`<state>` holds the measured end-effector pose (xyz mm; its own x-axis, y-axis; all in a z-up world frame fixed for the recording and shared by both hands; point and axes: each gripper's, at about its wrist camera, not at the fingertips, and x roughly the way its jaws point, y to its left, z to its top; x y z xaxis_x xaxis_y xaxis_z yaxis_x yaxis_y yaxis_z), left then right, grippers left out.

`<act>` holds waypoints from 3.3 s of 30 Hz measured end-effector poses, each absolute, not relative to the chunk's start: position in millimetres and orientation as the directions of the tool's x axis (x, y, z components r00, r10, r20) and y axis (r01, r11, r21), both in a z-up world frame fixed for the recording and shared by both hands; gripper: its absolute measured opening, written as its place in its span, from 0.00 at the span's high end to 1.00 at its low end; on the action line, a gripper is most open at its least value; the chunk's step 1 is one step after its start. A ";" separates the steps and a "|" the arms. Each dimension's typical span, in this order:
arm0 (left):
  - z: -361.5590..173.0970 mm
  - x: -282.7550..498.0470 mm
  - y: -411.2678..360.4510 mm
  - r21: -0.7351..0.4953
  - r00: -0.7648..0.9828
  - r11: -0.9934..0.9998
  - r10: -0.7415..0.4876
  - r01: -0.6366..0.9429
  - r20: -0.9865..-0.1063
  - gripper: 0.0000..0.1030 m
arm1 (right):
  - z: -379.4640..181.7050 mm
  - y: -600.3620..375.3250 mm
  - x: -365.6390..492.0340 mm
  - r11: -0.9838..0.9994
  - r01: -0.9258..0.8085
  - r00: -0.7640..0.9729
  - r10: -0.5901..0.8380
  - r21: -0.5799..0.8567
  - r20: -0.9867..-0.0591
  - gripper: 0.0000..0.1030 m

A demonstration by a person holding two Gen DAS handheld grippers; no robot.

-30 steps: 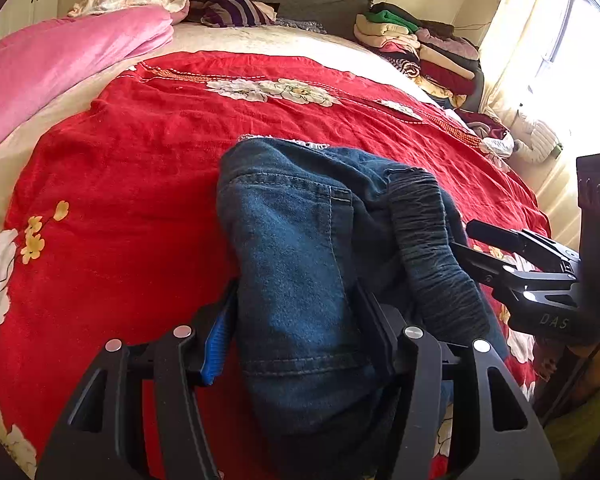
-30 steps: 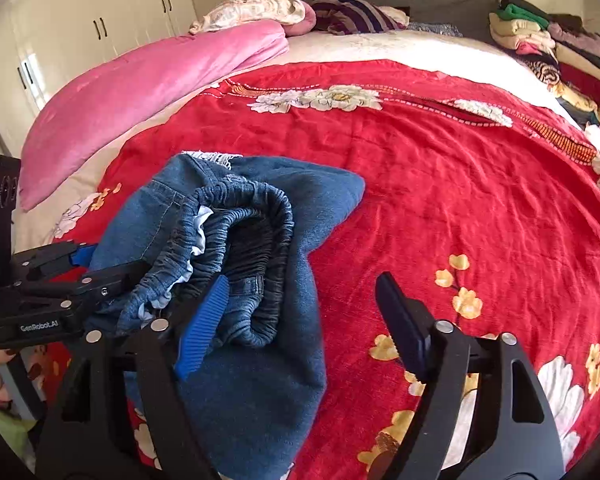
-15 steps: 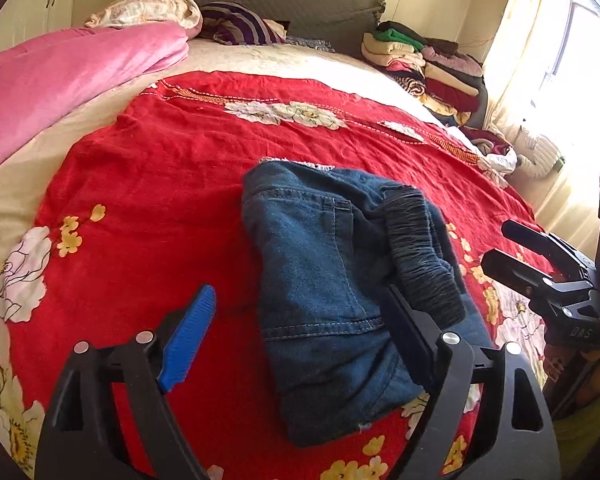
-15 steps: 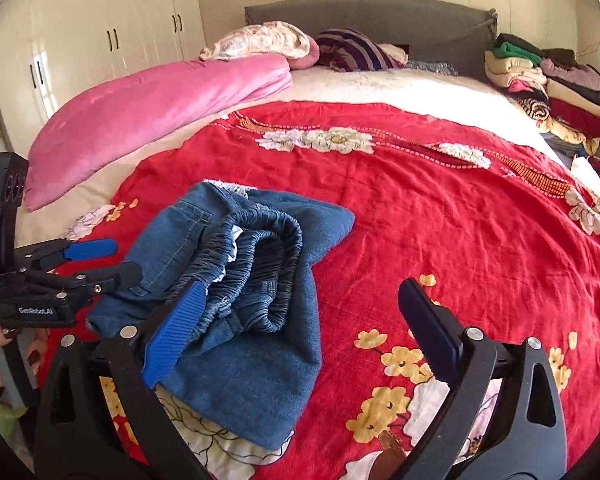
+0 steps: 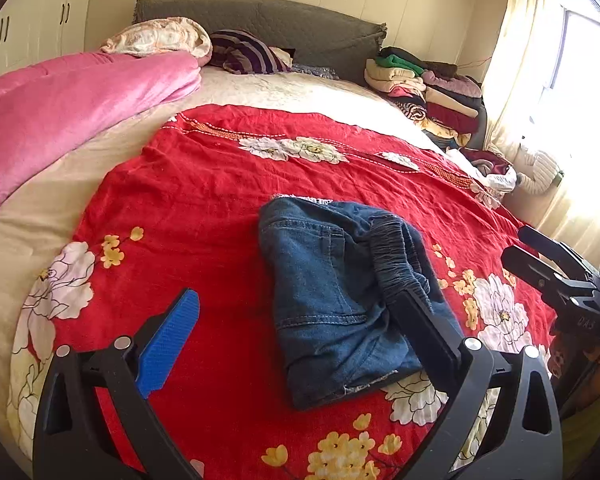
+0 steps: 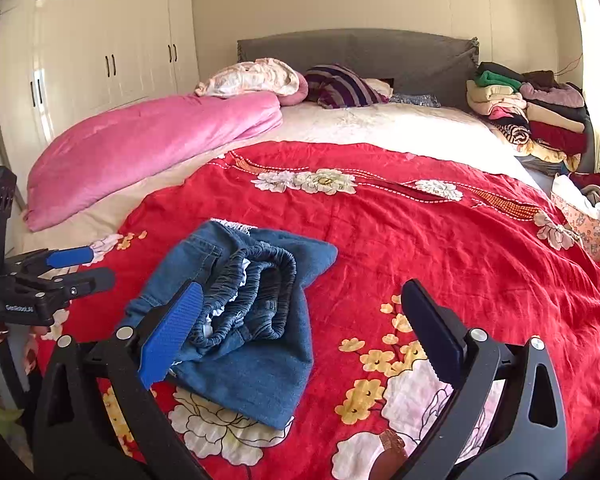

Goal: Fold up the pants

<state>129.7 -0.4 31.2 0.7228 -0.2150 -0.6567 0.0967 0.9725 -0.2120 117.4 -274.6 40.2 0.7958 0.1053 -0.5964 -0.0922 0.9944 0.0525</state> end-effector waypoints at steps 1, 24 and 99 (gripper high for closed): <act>33.6 127.0 -0.5 -0.209 0.727 0.973 -0.212 0.096 -0.653 0.04 | 42.6 -275.0 115.7 0.994 -0.091 0.799 0.105 0.053 -0.592 0.09; 46.8 57.0 -7.1 -0.150 0.775 0.987 -0.137 0.055 -0.617 0.04 | 65.1 -264.1 42.1 0.992 -0.126 0.848 0.124 0.031 -0.515 0.09; -11.7 26.0 -13.4 -0.130 0.696 0.991 -0.099 0.008 -0.711 0.04 | -12.0 -259.6 21.9 0.995 -0.072 0.737 0.096 0.063 -0.669 0.09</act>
<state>26.0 -13.4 -11.7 0.6964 -0.0992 -0.7107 0.0082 0.9914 -0.1303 21.9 -259.6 -12.0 0.7370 0.0957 -0.6691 -0.0722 0.9954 0.0627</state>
